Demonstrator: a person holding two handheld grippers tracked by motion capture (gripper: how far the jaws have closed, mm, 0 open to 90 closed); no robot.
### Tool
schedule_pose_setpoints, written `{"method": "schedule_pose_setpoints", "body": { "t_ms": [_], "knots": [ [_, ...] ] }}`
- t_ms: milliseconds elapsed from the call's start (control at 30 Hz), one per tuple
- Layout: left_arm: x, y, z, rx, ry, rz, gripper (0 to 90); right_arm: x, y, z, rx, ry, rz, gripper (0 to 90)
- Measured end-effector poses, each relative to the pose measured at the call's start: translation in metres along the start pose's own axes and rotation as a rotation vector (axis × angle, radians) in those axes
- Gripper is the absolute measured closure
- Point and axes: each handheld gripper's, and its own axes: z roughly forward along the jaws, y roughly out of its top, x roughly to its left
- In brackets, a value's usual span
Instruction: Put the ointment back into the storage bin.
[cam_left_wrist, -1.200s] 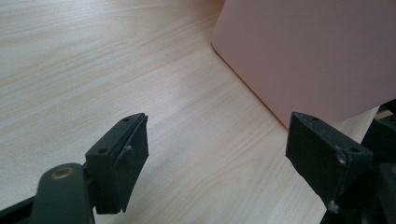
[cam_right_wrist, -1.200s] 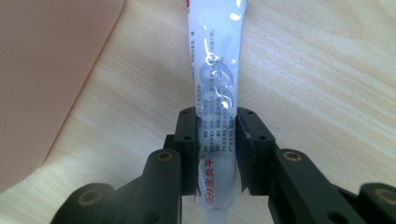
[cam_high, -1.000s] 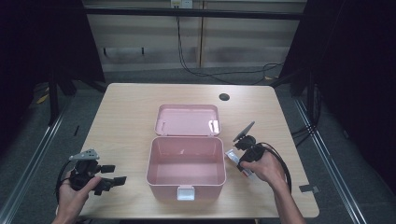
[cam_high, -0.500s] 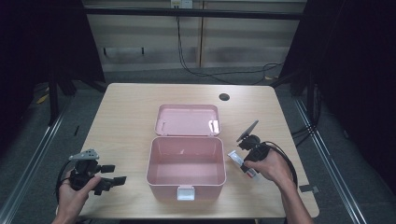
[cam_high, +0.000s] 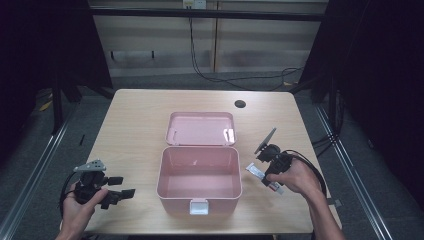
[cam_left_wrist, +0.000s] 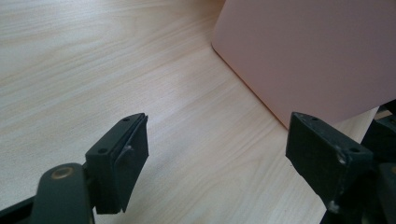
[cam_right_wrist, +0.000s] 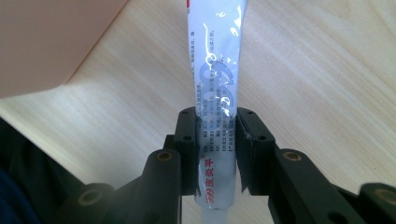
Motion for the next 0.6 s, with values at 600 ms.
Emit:
{"method": "schedule_pose_setpoints", "body": {
  "t_ms": [600],
  "knots": [
    [0.001, 0.000, 0.001, 0.011, -0.005, 0.005, 21.0, -0.002, -0.006, -0.014, 0.000, 0.018, -0.101, 71.6]
  ]
}}
